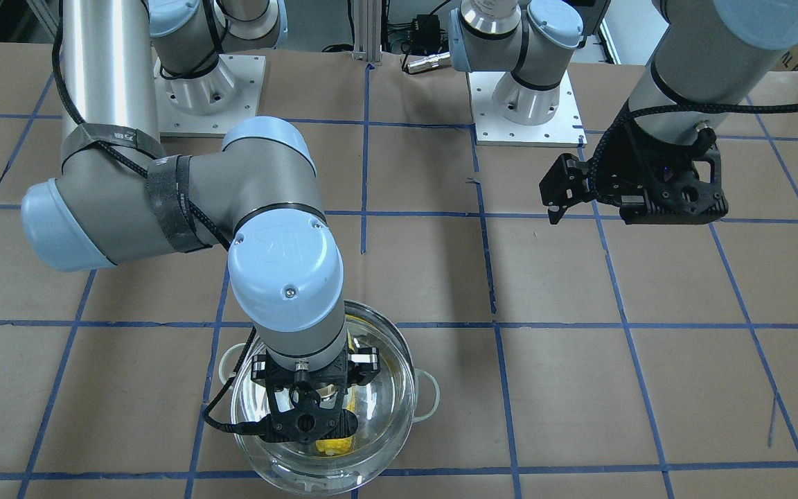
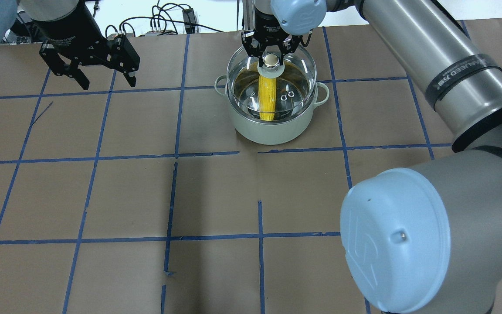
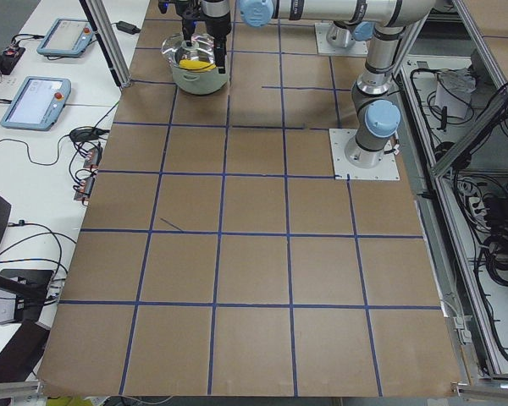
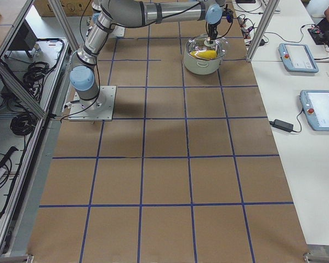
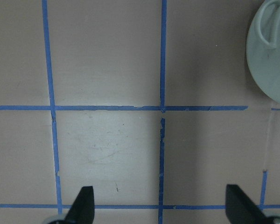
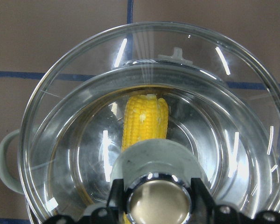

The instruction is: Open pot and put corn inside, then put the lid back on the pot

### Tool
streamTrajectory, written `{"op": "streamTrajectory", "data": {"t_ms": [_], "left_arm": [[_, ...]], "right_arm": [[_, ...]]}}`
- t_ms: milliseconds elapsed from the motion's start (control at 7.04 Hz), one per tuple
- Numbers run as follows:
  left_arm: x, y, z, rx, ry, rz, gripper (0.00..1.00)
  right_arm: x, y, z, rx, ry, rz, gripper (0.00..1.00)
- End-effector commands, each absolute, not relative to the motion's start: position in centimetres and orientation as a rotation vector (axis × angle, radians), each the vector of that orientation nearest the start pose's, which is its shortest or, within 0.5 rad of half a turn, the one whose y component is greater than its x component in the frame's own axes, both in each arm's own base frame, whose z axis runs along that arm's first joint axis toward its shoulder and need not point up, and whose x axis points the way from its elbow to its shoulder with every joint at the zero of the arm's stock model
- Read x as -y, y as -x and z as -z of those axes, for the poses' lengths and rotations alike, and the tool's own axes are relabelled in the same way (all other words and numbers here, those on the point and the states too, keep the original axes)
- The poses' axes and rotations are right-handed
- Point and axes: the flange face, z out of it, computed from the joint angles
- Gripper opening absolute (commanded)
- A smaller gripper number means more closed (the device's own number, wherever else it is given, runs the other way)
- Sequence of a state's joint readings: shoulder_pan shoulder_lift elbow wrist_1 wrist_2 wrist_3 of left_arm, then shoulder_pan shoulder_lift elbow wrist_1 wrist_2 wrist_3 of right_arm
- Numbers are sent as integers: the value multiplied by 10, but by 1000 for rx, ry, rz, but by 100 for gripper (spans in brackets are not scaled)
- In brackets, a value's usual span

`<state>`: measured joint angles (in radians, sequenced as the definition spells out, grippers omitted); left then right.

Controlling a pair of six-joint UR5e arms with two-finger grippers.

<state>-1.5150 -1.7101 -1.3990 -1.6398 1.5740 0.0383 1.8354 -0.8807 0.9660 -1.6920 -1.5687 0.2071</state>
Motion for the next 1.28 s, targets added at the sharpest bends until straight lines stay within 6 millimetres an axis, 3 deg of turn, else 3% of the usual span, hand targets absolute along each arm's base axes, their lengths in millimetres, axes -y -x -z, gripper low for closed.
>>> {"op": "streamTrajectory", "data": {"t_ms": [0, 568, 1136], "left_arm": [[554, 102, -493, -3140, 29, -58, 100], [548, 102, -484, -3138, 31, -84, 100], [551, 103, -494, -3139, 31, -34, 100]], "right_arm": [[702, -328, -363, -3131, 89, 41, 24], [700, -329, -364, -3135, 79, 25, 24], [700, -329, -362, -3135, 55, 8, 24]]}}
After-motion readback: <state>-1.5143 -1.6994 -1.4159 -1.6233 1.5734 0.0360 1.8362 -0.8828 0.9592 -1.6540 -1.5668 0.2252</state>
